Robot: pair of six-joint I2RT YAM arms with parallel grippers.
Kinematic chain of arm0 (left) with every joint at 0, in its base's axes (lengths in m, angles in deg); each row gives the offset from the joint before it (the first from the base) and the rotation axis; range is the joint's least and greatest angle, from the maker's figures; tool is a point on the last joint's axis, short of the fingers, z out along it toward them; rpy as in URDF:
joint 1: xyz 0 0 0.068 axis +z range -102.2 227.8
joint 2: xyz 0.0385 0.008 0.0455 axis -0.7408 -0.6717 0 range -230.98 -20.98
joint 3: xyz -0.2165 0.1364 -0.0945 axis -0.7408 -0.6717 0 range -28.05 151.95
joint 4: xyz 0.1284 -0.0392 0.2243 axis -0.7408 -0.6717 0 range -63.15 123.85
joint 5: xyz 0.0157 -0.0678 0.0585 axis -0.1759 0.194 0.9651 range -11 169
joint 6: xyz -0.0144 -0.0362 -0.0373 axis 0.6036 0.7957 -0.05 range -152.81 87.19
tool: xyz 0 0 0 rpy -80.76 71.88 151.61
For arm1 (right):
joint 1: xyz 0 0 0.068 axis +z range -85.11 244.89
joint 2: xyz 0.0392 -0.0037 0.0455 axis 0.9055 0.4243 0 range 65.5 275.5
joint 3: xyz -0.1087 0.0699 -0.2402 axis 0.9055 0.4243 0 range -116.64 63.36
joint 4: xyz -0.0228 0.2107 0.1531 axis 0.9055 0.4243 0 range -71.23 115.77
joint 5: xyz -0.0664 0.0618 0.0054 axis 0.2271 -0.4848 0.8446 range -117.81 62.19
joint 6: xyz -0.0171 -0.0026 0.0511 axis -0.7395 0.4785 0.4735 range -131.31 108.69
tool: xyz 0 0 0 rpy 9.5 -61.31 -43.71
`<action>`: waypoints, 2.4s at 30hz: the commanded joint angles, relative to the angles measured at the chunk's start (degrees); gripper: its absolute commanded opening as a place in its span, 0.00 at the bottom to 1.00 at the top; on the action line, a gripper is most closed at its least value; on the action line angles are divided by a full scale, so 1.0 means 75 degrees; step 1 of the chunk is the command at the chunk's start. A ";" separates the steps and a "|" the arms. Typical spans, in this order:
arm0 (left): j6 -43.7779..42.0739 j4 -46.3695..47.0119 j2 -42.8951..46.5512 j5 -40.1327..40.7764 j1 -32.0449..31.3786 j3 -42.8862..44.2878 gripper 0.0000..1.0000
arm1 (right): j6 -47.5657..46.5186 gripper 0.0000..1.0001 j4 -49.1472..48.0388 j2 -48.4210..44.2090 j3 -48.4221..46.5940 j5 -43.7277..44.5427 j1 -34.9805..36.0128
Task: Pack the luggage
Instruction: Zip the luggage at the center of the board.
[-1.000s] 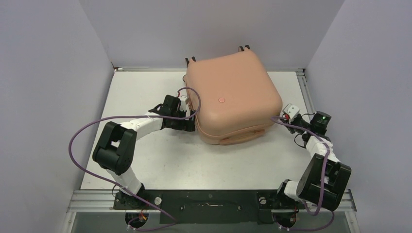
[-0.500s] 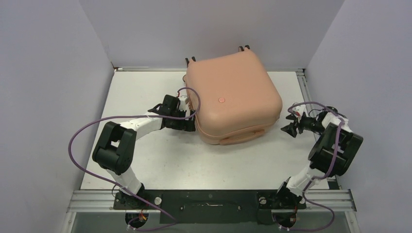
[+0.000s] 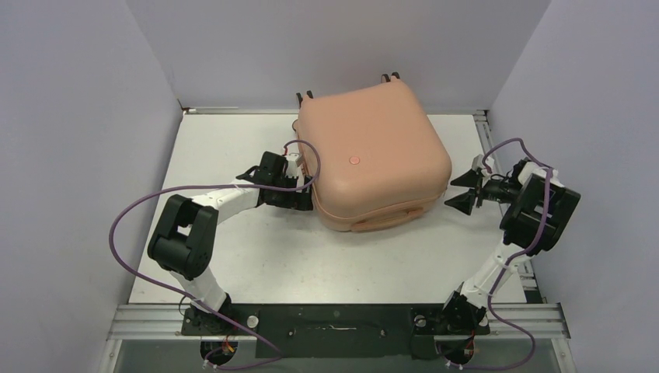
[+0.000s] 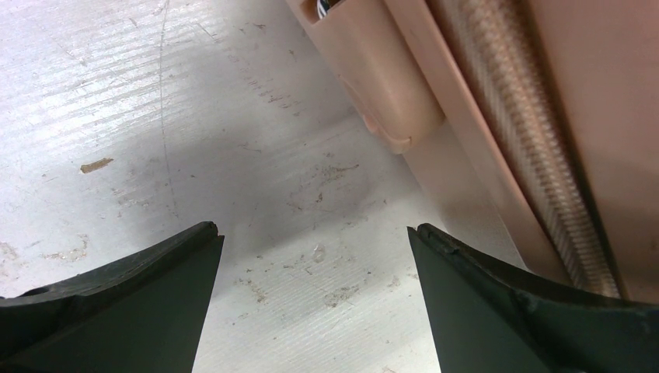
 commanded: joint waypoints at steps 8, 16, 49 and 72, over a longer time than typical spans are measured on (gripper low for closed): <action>-0.0151 0.0373 0.0153 -0.0393 -0.0018 0.0095 0.96 | 0.0721 0.68 0.0518 0.0166 -0.0901 -0.0405 0.0571; -0.0152 0.0408 0.0205 -0.0440 0.0018 0.0048 0.96 | 0.1169 0.43 0.0523 0.0458 -0.1224 0.0105 0.1014; 0.0012 0.0420 0.0214 -0.0326 0.0090 0.0033 0.96 | 0.3136 0.05 -0.1885 -0.1999 0.1292 0.0686 0.0024; -0.0121 0.0374 0.0326 -0.0196 0.0202 0.0099 0.96 | 0.9124 0.90 -0.8659 -0.6327 0.4293 0.4337 0.0305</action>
